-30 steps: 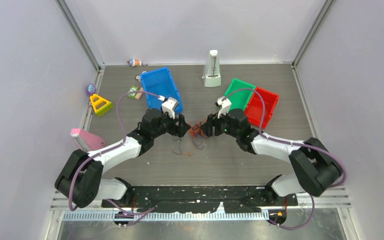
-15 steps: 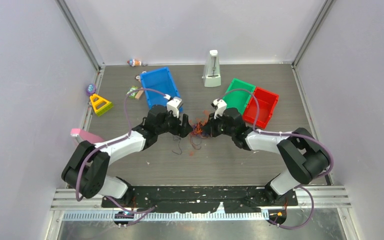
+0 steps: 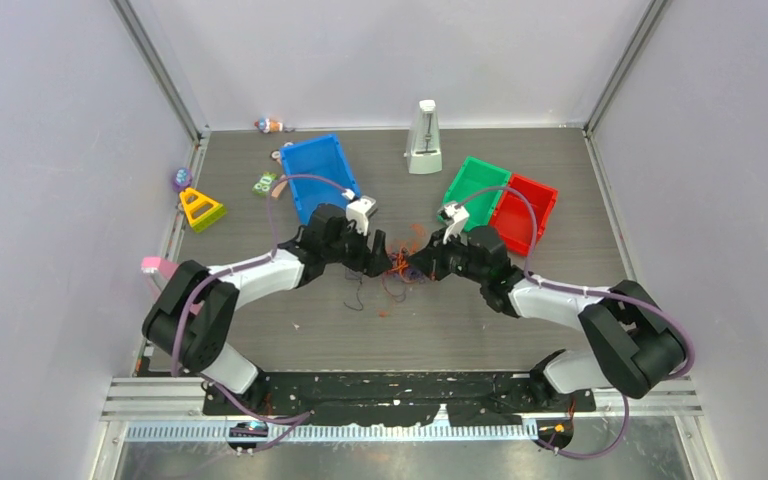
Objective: Untangle the cables
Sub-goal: Untie the cable.
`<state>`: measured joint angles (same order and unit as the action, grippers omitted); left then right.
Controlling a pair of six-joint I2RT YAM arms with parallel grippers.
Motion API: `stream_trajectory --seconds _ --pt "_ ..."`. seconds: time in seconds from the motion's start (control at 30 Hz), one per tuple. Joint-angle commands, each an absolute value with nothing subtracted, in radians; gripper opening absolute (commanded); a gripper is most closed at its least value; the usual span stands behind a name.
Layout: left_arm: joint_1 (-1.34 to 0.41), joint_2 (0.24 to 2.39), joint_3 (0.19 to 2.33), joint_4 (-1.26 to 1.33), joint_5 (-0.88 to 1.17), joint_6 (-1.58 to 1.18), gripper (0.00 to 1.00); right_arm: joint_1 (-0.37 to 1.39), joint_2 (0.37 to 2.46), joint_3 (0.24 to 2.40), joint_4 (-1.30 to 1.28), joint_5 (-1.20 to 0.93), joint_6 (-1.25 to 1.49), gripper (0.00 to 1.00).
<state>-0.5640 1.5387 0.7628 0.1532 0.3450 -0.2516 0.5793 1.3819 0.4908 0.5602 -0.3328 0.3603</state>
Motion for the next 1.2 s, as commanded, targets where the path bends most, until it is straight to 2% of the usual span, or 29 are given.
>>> stream_trajectory --seconds 0.0,0.1,0.13,0.23,0.27,0.3,0.47,0.67,0.8,0.93,1.0,1.03,1.1,1.17 --pt "-0.581 1.596 0.844 0.131 0.42 -0.234 0.74 0.561 1.348 0.476 0.704 -0.408 0.414 0.05" --pt "-0.591 1.656 0.895 0.086 0.456 -0.233 0.73 0.551 1.355 0.474 0.728 -0.434 0.435 0.05" --pt "-0.594 1.675 0.911 0.07 0.459 -0.233 0.66 0.548 1.357 0.475 0.732 -0.44 0.437 0.05" --pt "-0.594 1.713 0.962 0.005 0.423 -0.227 0.18 0.537 1.346 0.463 0.738 -0.426 0.447 0.06" --pt "-0.592 1.71 0.962 -0.021 0.403 -0.223 0.05 0.525 1.326 0.449 0.734 -0.412 0.449 0.05" --pt "-0.586 1.692 0.946 -0.011 0.387 -0.228 0.0 0.516 1.313 0.44 0.721 -0.368 0.451 0.05" --pt "-0.52 1.555 0.793 0.154 0.318 -0.297 0.0 0.381 1.132 0.343 0.578 -0.141 0.491 0.05" --pt "-0.409 1.395 0.62 0.27 0.198 -0.395 0.0 0.279 0.856 0.248 0.329 0.348 0.58 0.05" --pt "-0.402 1.346 0.578 0.32 0.208 -0.396 0.0 0.275 0.713 0.197 0.334 0.387 0.555 0.05" --pt "-0.402 1.363 0.585 0.361 0.304 -0.393 0.0 0.275 0.707 0.189 0.412 0.221 0.476 0.07" --pt "-0.403 1.376 0.592 0.387 0.371 -0.393 0.0 0.275 0.73 0.192 0.469 0.096 0.432 0.26" --pt "-0.404 1.382 0.593 0.407 0.404 -0.395 0.0 0.275 0.749 0.191 0.492 0.056 0.414 0.56" --pt "-0.413 1.395 0.601 0.427 0.454 -0.391 0.0 0.278 0.779 0.183 0.573 -0.08 0.4 0.82" --pt "-0.423 1.408 0.612 0.437 0.499 -0.389 0.0 0.288 0.816 0.188 0.642 -0.188 0.388 0.87"
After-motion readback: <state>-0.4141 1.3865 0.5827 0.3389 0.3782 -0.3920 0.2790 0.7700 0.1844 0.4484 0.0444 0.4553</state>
